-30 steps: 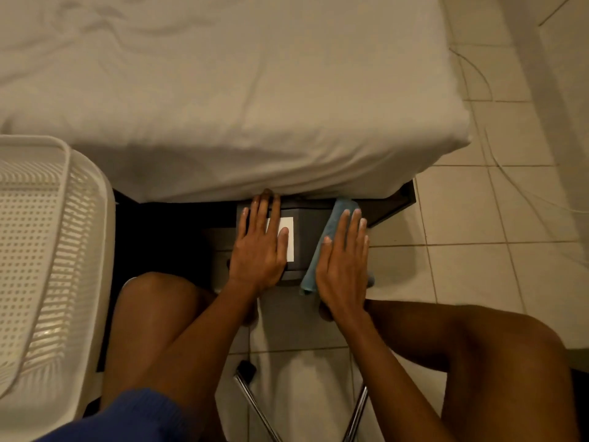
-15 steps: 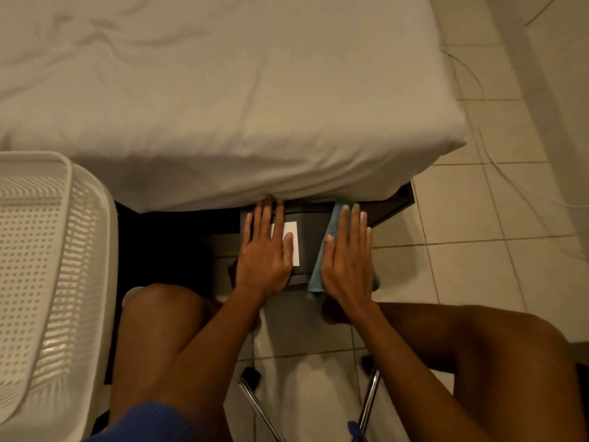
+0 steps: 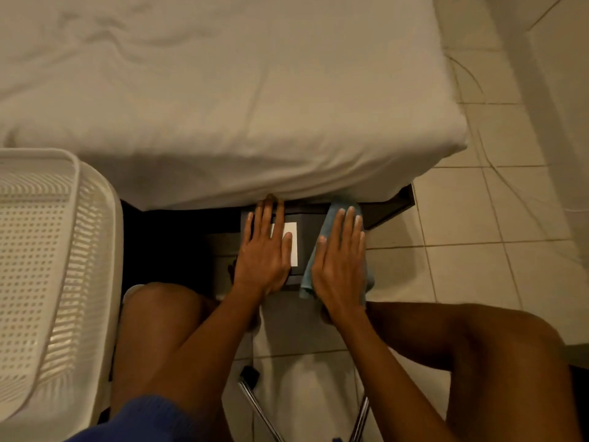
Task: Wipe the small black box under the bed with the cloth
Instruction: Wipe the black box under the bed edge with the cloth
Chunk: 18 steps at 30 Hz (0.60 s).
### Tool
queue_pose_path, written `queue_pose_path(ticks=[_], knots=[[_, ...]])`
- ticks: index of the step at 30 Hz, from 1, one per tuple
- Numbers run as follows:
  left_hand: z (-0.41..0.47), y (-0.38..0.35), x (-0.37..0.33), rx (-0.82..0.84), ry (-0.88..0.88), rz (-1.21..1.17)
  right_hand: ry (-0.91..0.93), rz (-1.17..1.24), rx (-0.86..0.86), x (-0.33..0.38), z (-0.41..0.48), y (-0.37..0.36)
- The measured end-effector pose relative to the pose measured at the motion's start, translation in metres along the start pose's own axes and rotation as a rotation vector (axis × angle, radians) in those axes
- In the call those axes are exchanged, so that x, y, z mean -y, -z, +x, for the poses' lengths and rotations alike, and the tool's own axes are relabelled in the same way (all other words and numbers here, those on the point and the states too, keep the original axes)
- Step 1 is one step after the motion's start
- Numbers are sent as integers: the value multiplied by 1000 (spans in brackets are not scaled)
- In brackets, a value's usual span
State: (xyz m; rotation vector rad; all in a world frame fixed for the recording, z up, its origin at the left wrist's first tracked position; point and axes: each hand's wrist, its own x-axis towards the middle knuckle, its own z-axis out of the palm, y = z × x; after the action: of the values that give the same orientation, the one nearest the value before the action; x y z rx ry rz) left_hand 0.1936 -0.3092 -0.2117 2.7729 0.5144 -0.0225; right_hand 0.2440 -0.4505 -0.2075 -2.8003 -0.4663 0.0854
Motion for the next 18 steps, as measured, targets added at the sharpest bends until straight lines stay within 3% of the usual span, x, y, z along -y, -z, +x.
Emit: queue_pose_path(ticks=[3, 7, 12, 16, 18], knots=[[1, -1, -2, -6, -3, 8, 66, 25, 25, -8, 2, 0], [1, -3, -1, -21, 0, 8, -19, 4, -1, -2, 23, 0], [0, -1, -1, -18, -7, -19, 138, 22, 77, -9, -7, 2], [0, -2, 0, -29, -8, 2, 32, 30, 17, 1, 20, -3], [0, 0, 1, -24, -11, 9, 79, 39, 42, 4, 2, -4]])
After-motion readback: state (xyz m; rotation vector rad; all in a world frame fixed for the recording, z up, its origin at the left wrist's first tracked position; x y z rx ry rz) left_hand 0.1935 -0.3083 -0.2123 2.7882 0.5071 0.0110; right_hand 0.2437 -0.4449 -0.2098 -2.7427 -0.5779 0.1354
